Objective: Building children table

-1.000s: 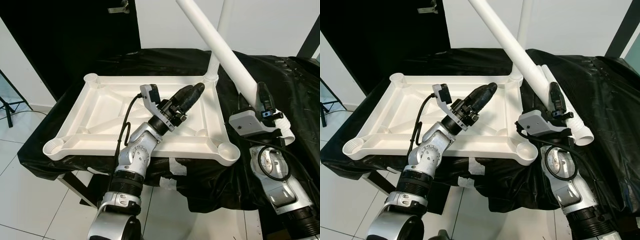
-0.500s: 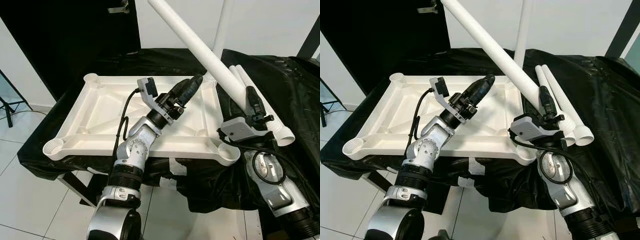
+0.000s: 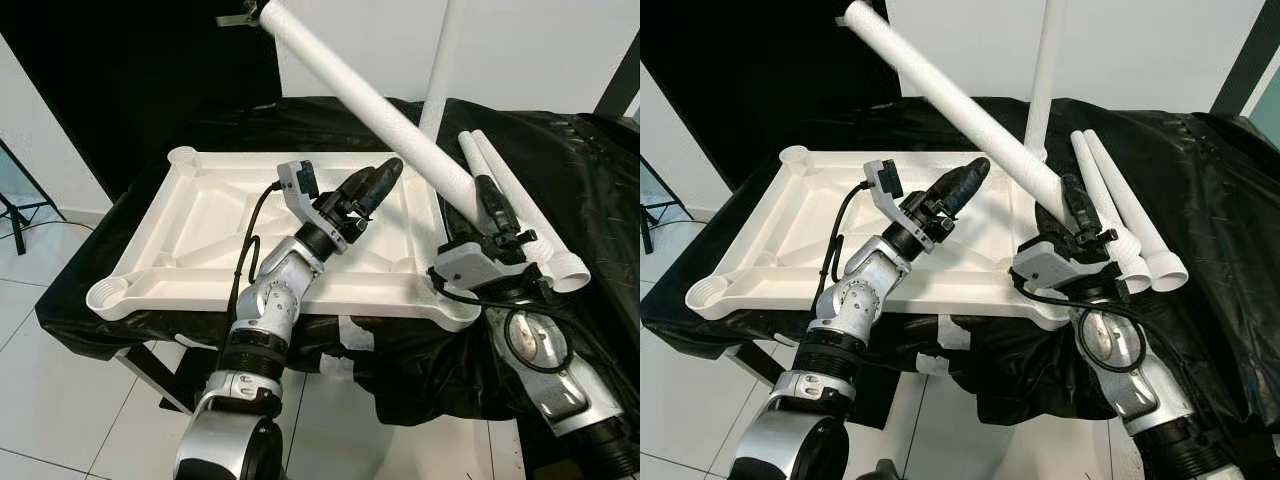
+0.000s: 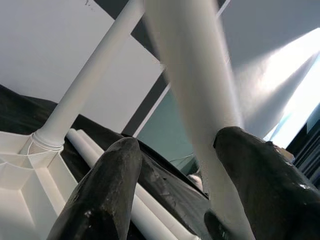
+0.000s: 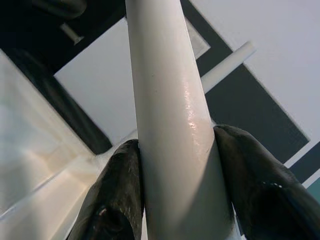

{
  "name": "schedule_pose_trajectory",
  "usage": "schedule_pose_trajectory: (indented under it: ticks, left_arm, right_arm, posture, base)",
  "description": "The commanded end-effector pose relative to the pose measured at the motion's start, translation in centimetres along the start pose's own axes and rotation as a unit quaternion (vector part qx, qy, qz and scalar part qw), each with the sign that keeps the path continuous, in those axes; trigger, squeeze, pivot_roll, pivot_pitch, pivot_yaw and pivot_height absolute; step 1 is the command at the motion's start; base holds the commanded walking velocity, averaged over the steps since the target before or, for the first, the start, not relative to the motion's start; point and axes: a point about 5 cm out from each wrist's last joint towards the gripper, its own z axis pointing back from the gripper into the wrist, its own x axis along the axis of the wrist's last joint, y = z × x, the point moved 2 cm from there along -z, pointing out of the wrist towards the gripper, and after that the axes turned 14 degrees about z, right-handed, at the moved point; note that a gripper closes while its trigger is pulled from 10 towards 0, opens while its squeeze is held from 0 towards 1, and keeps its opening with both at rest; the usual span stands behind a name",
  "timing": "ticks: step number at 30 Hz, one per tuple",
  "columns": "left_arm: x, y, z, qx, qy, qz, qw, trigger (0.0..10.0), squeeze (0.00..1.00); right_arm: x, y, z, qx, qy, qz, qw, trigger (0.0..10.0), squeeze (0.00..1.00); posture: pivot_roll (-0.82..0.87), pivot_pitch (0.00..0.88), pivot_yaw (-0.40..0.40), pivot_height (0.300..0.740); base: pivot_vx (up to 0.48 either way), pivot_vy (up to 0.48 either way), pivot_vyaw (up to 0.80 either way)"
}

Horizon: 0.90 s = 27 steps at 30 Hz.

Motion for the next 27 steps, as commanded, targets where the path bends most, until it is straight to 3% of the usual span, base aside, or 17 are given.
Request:
schedule_pose_trajectory:
  ticks: [1,10,25,26,27]
  left_arm:
    - [-0.5,-0.3,-0.7,-0.004,0.002,0.003,1.000,10.0,0.00]
    - [-0.7,-0.2,-0.6,0.003,-0.001,0.003,1.000,10.0,0.00]
    - [-0.6,-0.4,-0.8,-0.007,0.004,-0.018,1.000,9.6,0.00]
    - [-0.6,-0.4,-0.8,-0.009,0.004,-0.017,1.000,5.8,0.00]
    - [-0.6,-0.4,-0.8,-0.011,0.003,-0.016,1.000,4.4,0.00]
  right_arm:
    - [0.2,-0.1,0.5,0.010,-0.015,-0.001,1.000,10.0,0.00]
    - [0.0,0.2,2.0,0.034,-0.016,-0.001,0.999,10.0,0.00]
    - [0.4,0.3,2.0,0.031,-0.022,-0.001,0.999,10.0,0.00]
    - [0.4,0.3,1.9,0.030,-0.022,-0.001,0.999,10.0,0.00]
    - [0.4,0.3,1.9,0.029,-0.021,-0.001,0.999,10.0,0.00]
  posture:
    - [0.10,0.000,0.023,0.740]
    - [0.10,0.000,0.017,0.740]
    - [0.09,0.000,0.034,0.740]
    - [0.09,0.000,0.036,0.740]
    - [0.09,0.000,0.036,0.740]
  base:
    - [0.000,0.000,0.00]
    - [0.000,0.000,0.00]
    - [0.000,0.000,0.00]
    - [0.000,0.000,0.00]
    - [0.000,0.000,0.00]
